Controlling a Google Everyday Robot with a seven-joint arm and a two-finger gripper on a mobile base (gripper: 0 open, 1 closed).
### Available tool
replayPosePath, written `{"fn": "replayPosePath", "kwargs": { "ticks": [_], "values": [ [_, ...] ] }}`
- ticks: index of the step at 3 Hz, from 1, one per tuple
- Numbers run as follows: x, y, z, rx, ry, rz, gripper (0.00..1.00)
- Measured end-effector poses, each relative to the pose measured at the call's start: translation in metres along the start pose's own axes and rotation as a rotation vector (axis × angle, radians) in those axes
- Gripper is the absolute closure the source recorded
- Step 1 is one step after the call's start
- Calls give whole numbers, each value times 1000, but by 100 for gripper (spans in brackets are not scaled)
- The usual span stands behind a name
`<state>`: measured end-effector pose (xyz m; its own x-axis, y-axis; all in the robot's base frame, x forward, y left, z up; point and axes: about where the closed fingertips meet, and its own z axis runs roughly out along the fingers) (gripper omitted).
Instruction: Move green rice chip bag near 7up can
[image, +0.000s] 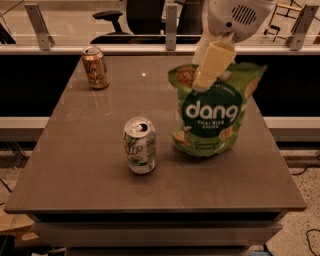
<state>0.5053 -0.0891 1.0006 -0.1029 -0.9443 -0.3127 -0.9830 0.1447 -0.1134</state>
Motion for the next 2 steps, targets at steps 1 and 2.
{"fn": "replayPosePath", "kwargs": {
  "ticks": [1, 2],
  "values": [
    [-3, -4, 1, 14, -9, -1, 0],
    [-3, -4, 1, 14, -9, -1, 0]
  ]
}}
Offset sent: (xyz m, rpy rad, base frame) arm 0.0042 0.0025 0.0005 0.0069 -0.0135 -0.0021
